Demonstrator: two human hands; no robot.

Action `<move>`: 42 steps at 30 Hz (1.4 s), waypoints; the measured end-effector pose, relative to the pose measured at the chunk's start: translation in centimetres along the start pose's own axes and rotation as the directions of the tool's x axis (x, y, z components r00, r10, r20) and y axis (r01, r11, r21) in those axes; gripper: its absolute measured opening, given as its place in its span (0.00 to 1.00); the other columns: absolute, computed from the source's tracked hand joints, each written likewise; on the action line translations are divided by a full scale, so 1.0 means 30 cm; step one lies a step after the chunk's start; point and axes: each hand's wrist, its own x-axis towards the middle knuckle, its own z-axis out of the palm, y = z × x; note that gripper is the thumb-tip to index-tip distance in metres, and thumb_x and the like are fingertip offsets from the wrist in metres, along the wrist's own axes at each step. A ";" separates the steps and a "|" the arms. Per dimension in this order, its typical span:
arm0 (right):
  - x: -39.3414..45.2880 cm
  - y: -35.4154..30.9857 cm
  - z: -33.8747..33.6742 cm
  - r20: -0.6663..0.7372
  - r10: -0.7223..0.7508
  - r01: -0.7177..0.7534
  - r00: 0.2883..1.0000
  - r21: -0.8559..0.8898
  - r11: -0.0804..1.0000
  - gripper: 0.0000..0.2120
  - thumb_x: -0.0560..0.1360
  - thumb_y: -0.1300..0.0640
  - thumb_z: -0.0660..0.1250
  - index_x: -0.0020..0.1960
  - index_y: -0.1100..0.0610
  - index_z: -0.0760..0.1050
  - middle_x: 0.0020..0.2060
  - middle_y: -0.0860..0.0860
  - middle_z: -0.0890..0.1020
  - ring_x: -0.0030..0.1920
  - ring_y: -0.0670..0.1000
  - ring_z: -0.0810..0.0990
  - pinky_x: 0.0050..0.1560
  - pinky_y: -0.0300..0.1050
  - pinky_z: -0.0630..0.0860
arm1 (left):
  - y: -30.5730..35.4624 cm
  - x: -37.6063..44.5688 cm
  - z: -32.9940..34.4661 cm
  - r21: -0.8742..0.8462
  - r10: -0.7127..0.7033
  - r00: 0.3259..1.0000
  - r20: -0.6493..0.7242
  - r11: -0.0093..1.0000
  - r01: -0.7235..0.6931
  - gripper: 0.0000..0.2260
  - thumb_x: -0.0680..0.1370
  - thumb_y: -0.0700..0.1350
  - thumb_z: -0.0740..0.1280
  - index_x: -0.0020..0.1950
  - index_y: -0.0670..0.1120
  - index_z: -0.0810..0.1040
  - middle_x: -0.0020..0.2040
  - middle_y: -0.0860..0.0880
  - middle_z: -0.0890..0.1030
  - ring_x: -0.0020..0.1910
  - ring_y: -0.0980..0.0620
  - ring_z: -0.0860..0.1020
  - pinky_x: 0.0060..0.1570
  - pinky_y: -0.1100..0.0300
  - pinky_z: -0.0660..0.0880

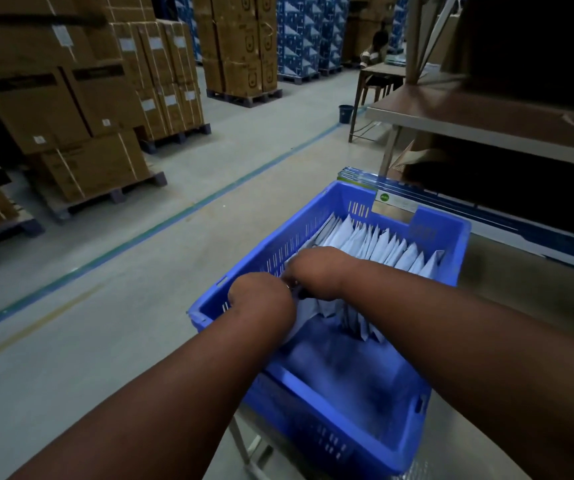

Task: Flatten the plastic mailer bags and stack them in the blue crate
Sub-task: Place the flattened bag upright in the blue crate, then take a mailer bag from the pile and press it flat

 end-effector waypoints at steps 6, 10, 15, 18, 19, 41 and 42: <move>-0.159 0.082 -0.058 -0.088 -0.010 0.013 0.996 0.030 0.999 0.19 0.73 0.46 0.74 0.64 0.40 0.77 0.57 0.43 0.83 0.58 0.53 0.80 0.54 0.54 0.80 | 0.039 -0.072 -0.136 -0.048 -0.014 0.998 -0.061 0.999 0.011 0.25 0.77 0.50 0.76 0.73 0.51 0.77 0.71 0.51 0.77 0.69 0.45 0.78 0.56 0.51 0.78; -0.363 0.161 -0.102 -0.089 0.069 -0.063 0.994 0.068 0.996 0.17 0.78 0.46 0.74 0.66 0.42 0.79 0.61 0.45 0.82 0.63 0.53 0.78 0.58 0.54 0.78 | 0.164 -0.148 -0.242 -0.039 0.030 0.988 -0.150 0.999 -0.036 0.24 0.76 0.50 0.77 0.71 0.50 0.77 0.70 0.49 0.78 0.67 0.44 0.79 0.52 0.52 0.76; -0.662 0.264 -0.129 -0.096 0.227 -0.219 0.969 0.087 0.972 0.15 0.78 0.45 0.73 0.63 0.44 0.81 0.58 0.51 0.82 0.57 0.57 0.81 0.54 0.49 0.78 | 0.418 -0.272 -0.342 0.090 0.254 0.880 -0.402 0.967 -0.238 0.13 0.79 0.45 0.68 0.63 0.52 0.81 0.62 0.50 0.81 0.60 0.46 0.82 0.45 0.54 0.72; -0.868 0.333 -0.108 -0.101 0.314 -0.307 0.944 0.079 0.948 0.12 0.77 0.44 0.73 0.58 0.48 0.82 0.54 0.54 0.84 0.54 0.60 0.83 0.54 0.51 0.80 | 0.598 -0.342 -0.393 0.127 0.345 0.821 -0.456 0.938 -0.323 0.11 0.79 0.46 0.69 0.61 0.51 0.82 0.61 0.51 0.83 0.60 0.46 0.83 0.46 0.55 0.72; -0.936 0.356 -0.091 -0.092 0.347 -0.340 0.933 0.083 0.937 0.13 0.76 0.44 0.73 0.58 0.48 0.82 0.54 0.54 0.84 0.54 0.60 0.82 0.55 0.52 0.80 | 0.656 -0.363 -0.405 0.136 0.368 0.801 -0.473 0.928 -0.347 0.12 0.78 0.46 0.69 0.61 0.51 0.82 0.61 0.50 0.83 0.60 0.46 0.83 0.47 0.55 0.74; -2.300 0.348 1.009 0.174 0.920 -0.842 0.352 0.489 0.229 0.41 0.66 0.26 0.66 0.75 0.44 0.70 0.79 0.56 0.65 0.72 0.63 0.72 0.67 0.56 0.75 | 1.889 -0.680 0.035 0.360 0.901 0.367 -0.231 0.429 -0.828 0.24 0.73 0.59 0.71 0.67 0.52 0.75 0.58 0.48 0.79 0.57 0.43 0.79 0.54 0.52 0.73; -2.300 0.343 1.051 0.161 0.931 -0.833 0.329 0.514 0.205 0.41 0.66 0.26 0.65 0.74 0.46 0.72 0.77 0.59 0.67 0.70 0.65 0.74 0.66 0.58 0.76 | 1.922 -0.689 0.047 0.345 0.909 0.354 -0.220 0.412 -0.843 0.20 0.73 0.56 0.71 0.63 0.51 0.77 0.56 0.48 0.80 0.55 0.44 0.80 0.53 0.52 0.74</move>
